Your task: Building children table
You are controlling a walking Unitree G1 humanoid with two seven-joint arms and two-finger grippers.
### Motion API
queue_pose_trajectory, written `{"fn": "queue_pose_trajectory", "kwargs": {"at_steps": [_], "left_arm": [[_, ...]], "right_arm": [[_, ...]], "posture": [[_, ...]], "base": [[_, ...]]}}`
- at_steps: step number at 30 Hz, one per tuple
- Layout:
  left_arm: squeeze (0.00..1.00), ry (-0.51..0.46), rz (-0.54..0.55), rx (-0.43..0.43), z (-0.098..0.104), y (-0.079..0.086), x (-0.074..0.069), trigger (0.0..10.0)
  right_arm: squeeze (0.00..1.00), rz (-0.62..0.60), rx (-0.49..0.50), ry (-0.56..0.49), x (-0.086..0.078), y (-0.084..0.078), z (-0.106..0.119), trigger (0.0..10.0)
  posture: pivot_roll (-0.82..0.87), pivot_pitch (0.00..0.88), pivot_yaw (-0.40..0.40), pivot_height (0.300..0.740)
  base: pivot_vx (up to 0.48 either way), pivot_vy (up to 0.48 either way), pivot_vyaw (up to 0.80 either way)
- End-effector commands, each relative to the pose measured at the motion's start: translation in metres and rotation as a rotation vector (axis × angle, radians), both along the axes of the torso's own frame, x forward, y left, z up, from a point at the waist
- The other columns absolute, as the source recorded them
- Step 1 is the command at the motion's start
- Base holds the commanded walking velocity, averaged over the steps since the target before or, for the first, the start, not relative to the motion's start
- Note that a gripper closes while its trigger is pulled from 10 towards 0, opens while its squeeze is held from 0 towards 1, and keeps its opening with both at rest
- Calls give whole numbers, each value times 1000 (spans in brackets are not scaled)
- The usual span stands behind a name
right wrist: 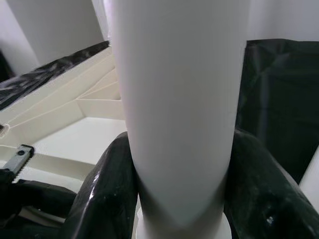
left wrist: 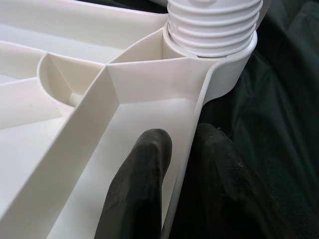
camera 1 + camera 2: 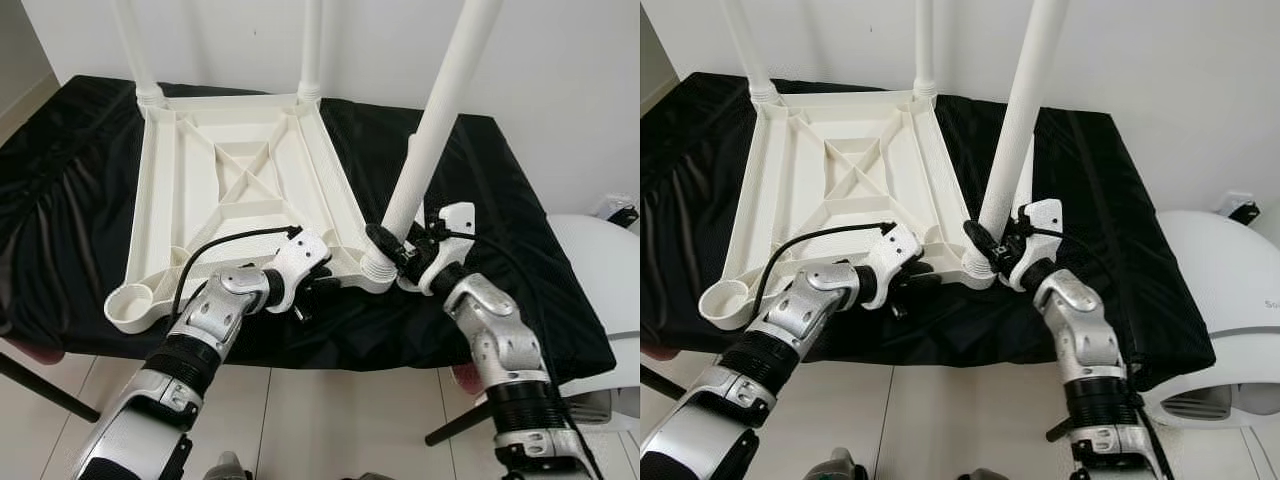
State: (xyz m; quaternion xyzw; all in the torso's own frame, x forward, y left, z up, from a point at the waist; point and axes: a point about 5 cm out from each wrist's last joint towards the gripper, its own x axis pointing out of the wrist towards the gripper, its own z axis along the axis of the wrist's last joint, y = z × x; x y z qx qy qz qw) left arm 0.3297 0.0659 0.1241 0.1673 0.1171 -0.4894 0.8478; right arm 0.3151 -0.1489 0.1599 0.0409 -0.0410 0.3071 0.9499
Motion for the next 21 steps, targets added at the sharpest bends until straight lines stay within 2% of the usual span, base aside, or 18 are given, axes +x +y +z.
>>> {"fn": "queue_pose_trajectory", "kwargs": {"at_steps": [1,5,8,12,17,21], "left_arm": [[0,-46,-25,-11,13,-3,4,10000],[0,-47,-23,-11,14,-2,4,10000],[0,-49,-21,-12,15,-1,5,10000],[0,-49,-24,-11,15,-2,5,10000],[0,-48,-27,-9,15,-1,5,10000],[0,-47,-26,-10,15,0,5,10000]], "right_arm": [[0,267,88,-64,-6,21,16,0],[0,345,86,-60,-8,21,16,0],[0,478,81,-54,-9,17,17,0],[0,564,66,-37,-7,11,16,0],[0,619,47,-25,-2,3,16,0],[0,630,33,-23,-2,5,15,0]], "posture": [[18,0,-49,740],[19,0,-47,740],[16,0,-42,740],[14,0,-35,740],[16,0,-32,740],[23,0,-34,740]], "base": [[0,0,0],[0,0,0],[0,0,0],[0,0,0],[0,0,0],[0,0,0]]}}
